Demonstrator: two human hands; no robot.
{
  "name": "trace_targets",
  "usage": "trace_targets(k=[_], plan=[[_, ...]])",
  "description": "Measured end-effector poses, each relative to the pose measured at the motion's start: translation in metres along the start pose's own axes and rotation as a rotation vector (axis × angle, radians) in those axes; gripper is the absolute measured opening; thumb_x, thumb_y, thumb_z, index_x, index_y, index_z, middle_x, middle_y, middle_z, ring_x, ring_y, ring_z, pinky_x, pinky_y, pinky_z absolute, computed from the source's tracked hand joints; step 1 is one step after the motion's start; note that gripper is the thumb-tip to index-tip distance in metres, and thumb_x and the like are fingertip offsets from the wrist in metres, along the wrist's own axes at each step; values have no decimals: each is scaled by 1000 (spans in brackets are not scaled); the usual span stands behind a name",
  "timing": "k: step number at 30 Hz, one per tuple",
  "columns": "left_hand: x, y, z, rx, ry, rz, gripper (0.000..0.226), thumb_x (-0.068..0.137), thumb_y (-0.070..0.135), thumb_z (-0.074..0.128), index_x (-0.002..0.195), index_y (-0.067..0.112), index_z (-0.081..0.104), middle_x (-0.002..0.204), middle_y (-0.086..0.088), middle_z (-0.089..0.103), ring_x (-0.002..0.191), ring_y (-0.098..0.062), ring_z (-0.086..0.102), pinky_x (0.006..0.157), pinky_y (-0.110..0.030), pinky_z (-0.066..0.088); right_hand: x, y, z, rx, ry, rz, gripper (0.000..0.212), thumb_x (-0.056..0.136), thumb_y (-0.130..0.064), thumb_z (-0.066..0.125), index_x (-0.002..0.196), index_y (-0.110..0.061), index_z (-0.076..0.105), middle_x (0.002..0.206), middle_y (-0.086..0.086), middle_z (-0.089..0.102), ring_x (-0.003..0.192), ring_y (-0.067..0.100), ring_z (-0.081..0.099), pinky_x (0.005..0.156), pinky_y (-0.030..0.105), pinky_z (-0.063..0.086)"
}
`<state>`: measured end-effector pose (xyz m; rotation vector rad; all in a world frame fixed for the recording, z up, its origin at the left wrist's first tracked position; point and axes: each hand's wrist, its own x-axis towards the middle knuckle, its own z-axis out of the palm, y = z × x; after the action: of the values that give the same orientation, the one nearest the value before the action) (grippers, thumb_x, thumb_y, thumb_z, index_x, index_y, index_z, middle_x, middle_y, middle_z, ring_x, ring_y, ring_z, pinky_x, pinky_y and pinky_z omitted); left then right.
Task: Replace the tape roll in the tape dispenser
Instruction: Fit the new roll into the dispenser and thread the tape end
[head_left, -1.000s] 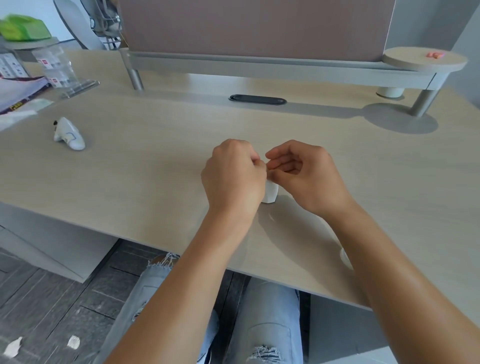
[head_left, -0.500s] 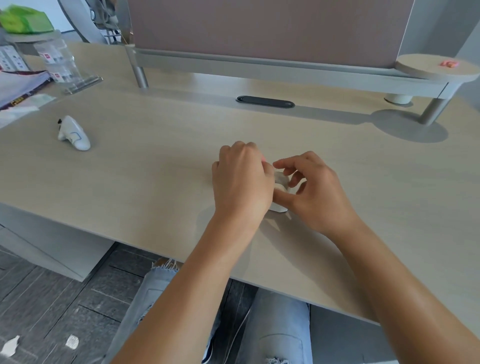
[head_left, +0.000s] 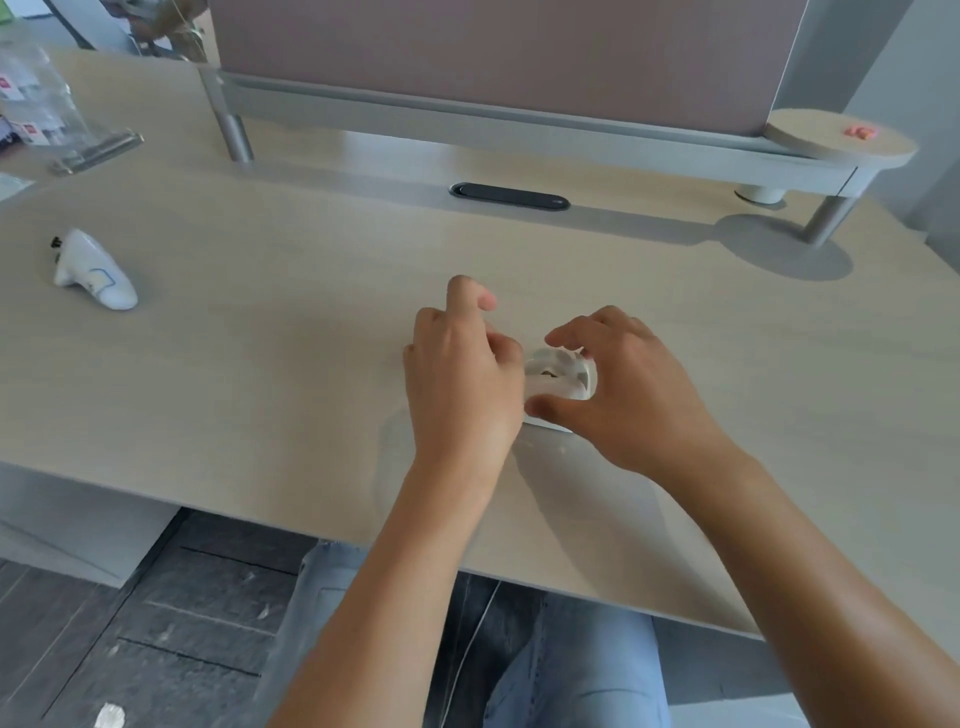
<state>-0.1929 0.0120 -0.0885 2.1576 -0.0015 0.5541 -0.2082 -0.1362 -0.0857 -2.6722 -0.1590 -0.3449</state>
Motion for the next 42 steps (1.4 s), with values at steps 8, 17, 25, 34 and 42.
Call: trace_targets(k=[8,17,25,34,42], plan=[[0,-12,-1,-143,74,-50,24,91,-1,52,111,12,55,85,-2,70,79,-28,61,70,-39,46,1,-8,4,-24,-19,51,56,77,-45,86,127,-24,68,115,-4,65,111,21,60,87,36,50],[16,-32,-7,-381,81,-239,23,93,-4,47,107,14,54,81,14,59,76,-26,71,79,-51,59,2,-17,1,-69,-56,83,57,78,-43,83,129,-25,66,118,-4,64,113,21,59,90,38,51],[22,-45,-7,-712,-19,-506,25,96,-4,46,103,20,53,76,0,62,62,-13,70,72,-38,66,2,-18,3,-61,-52,79,60,79,-39,83,133,-25,63,124,-3,63,118,21,60,94,37,51],[26,-48,-11,-821,-4,-551,29,96,-10,43,107,16,49,86,-8,57,71,-16,58,60,-30,66,0,-14,4,-54,-52,89,59,81,-41,83,134,-26,62,122,-6,63,116,20,60,93,39,52],[34,-49,-13,-808,12,-550,28,99,-6,42,103,20,51,87,-3,55,73,-13,62,58,-37,67,-1,-14,4,-51,-53,98,58,80,-43,82,132,-27,63,119,-8,63,113,19,59,91,39,52]])
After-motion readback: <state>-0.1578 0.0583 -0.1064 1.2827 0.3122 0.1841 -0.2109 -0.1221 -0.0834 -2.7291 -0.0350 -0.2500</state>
